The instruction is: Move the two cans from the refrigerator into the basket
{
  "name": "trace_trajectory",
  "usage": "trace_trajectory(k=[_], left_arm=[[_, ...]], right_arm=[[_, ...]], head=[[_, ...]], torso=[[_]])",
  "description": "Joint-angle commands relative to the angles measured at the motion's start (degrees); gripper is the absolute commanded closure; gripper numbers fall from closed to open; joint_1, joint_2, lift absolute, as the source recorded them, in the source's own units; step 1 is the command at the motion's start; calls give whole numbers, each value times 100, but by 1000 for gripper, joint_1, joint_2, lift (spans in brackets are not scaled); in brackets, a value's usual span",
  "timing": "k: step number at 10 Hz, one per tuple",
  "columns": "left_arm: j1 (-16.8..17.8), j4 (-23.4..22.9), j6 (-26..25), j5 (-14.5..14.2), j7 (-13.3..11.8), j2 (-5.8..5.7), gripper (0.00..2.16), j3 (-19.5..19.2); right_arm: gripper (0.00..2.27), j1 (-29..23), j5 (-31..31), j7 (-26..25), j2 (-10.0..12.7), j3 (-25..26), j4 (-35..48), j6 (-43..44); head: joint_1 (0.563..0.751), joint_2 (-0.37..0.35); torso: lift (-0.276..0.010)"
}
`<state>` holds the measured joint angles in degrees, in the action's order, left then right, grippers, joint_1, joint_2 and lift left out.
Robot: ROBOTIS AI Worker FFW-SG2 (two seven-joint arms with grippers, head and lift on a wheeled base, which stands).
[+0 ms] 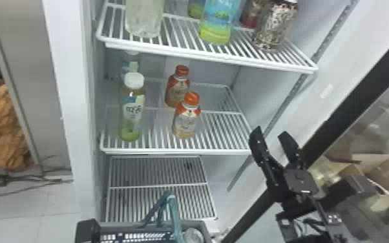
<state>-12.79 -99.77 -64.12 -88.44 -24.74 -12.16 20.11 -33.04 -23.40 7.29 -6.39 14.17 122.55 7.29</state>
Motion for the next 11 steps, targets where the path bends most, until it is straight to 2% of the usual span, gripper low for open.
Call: trace_trajectory(k=[1,11], left_arm=[[0,0,0,0,4,3,1210,0],[0,0,0,0,-5,3,1208,-11]], right_arm=[[371,0,-3,0,-2,0,0,30],[371,14,9,0,-2,0,0,87]], head=[[695,-350],[695,-350]], torso=[[-266],[-266]])
